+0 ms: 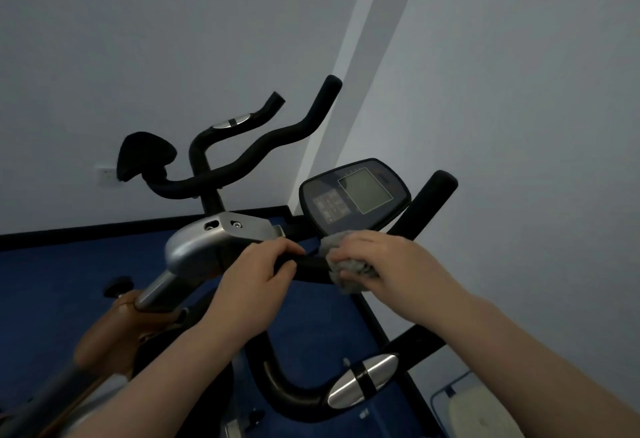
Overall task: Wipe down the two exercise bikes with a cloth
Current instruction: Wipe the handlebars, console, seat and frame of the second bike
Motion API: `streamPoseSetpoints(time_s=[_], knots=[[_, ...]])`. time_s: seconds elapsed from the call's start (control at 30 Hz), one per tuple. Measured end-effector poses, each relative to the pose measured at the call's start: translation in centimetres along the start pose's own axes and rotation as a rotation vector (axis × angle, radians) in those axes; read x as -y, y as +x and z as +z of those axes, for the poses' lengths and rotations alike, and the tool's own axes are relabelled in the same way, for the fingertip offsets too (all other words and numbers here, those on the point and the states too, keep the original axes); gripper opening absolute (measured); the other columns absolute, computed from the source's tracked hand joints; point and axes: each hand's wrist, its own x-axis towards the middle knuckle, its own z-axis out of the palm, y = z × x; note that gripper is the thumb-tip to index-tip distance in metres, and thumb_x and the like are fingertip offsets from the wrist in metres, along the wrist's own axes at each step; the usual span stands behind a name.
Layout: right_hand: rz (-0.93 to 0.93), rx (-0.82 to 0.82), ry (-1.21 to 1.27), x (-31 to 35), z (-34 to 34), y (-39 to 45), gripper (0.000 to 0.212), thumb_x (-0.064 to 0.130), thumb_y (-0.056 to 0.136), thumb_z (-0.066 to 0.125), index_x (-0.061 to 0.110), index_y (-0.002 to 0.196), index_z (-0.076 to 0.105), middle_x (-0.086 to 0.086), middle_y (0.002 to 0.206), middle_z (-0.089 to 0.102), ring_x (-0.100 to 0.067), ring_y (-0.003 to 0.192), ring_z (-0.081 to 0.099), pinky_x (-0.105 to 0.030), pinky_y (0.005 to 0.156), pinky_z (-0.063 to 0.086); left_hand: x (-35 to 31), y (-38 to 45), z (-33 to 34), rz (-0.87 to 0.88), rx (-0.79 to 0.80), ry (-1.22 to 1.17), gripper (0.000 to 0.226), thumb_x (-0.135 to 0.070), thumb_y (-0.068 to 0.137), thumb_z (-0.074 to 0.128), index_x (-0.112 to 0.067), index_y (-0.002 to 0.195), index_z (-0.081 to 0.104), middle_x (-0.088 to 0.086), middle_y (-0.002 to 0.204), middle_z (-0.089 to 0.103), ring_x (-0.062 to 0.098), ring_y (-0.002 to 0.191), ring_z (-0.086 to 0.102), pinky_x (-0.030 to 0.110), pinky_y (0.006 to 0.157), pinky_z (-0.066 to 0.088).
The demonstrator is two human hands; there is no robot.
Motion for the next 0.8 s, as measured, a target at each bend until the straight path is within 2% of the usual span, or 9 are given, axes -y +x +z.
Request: streamPoseSetpoints(time_s=[0.1,0.2,0.27,0.33,0.43,0.53,0.6,0.67,0.8], knots=[[0.002,0.033,-0.182,-2.2,-2.2,-0.4,0.031,0.018,0.089,0.066,0.034,0.115,0.068,0.014,0.126,0.060,-0.008,0.122,0.049,-0.010,0.110,0.009,0.1,0.0,-0.1,-0.008,0.009,0.007,0.024,-0.025,0.096,0.054,-0.048,0.101,0.056,-0.023,0.098,0.054,-0.009,0.096,0.048,0.008,0.074,0.032],[-0.023,-0.014,-0.319,-2.1,-2.6,-0.4,0.034,0.002,0.075,0.071,0.024,0.101,0.072,0.003,0.109,0.068,-0.018,0.105,0.062,-0.019,0.110,0.018,0.0,0.1,0.0,-0.006,-0.008,0.011,0.024,-0.024,0.096,0.054,-0.048,0.100,0.056,-0.024,0.096,0.054,-0.011,0.094,0.047,0.008,0.074,0.033],[-0.133,-0.027,-0.295,-1.2,-1.3,-0.3,0.030,0.002,0.070,0.074,0.020,0.094,0.072,0.002,0.102,0.069,-0.018,0.098,0.065,-0.020,0.113,0.012,0.0,0.1,0.1,-0.005,-0.012,0.008,0.026,-0.024,0.096,0.055,-0.049,0.099,0.056,-0.023,0.098,0.054,-0.011,0.094,0.048,0.009,0.073,0.033],[-0.201,-0.051,-0.319,-1.7,-0.7,-0.6,0.028,0.005,0.075,0.072,0.023,0.096,0.073,0.006,0.104,0.069,-0.013,0.105,0.064,-0.028,0.120,0.002,0.1,0.1,0.0,-0.010,-0.001,-0.003,0.026,-0.021,0.095,0.056,-0.047,0.102,0.058,-0.019,0.103,0.056,-0.008,0.096,0.049,0.010,0.075,0.035],[-0.223,-0.182,-0.570,-4.0,-3.1,-1.1,0.025,0.008,0.080,0.069,0.027,0.096,0.075,0.007,0.102,0.072,-0.017,0.118,0.061,-0.044,0.120,0.012,0.2,0.2,-0.1,-0.019,0.018,-0.013,0.029,-0.018,0.095,0.057,-0.045,0.102,0.059,-0.015,0.105,0.058,-0.005,0.098,0.051,0.013,0.078,0.036],[-0.189,-0.297,-0.613,-4.8,-4.2,-1.3,0.031,0.009,0.086,0.052,0.026,0.099,0.075,0.006,0.103,0.072,-0.021,0.125,0.056,-0.043,0.121,0.008,0.2,0.3,0.1,-0.019,0.008,0.004,0.029,-0.017,0.094,0.058,-0.045,0.099,0.059,-0.014,0.105,0.059,-0.005,0.098,0.051,0.014,0.077,0.037],[-0.191,-0.352,-0.507,-4.2,-2.8,-1.4,0.027,0.005,0.084,0.062,0.024,0.097,0.075,0.005,0.101,0.072,-0.021,0.120,0.059,-0.044,0.121,0.012,0.1,0.2,0.2,-0.024,-0.006,-0.014,0.028,-0.016,0.093,0.058,-0.044,0.098,0.061,-0.013,0.105,0.060,-0.003,0.098,0.052,0.019,0.078,0.038],[-0.233,-0.312,-0.450,-3.9,-1.6,-1.6,0.028,0.003,0.077,0.072,0.024,0.095,0.074,0.006,0.100,0.071,-0.018,0.116,0.061,-0.046,0.119,0.015,-0.4,0.4,0.5,-0.012,-0.010,-0.033,0.029,-0.014,0.093,0.059,-0.042,0.094,0.063,-0.013,0.103,0.062,-0.001,0.100,0.054,0.024,0.081,0.040],[-0.235,-0.229,-0.539,-4.4,-3.6,-1.3,0.030,0.008,0.085,0.060,0.029,0.102,0.072,0.010,0.104,0.069,-0.016,0.124,0.054,-0.039,0.121,0.001,-3.0,1.7,1.0,0.050,0.029,-0.112,0.027,-0.009,0.094,0.057,-0.035,0.093,0.066,-0.012,0.098,0.067,0.002,0.096,0.060,0.025,0.085,0.046]])
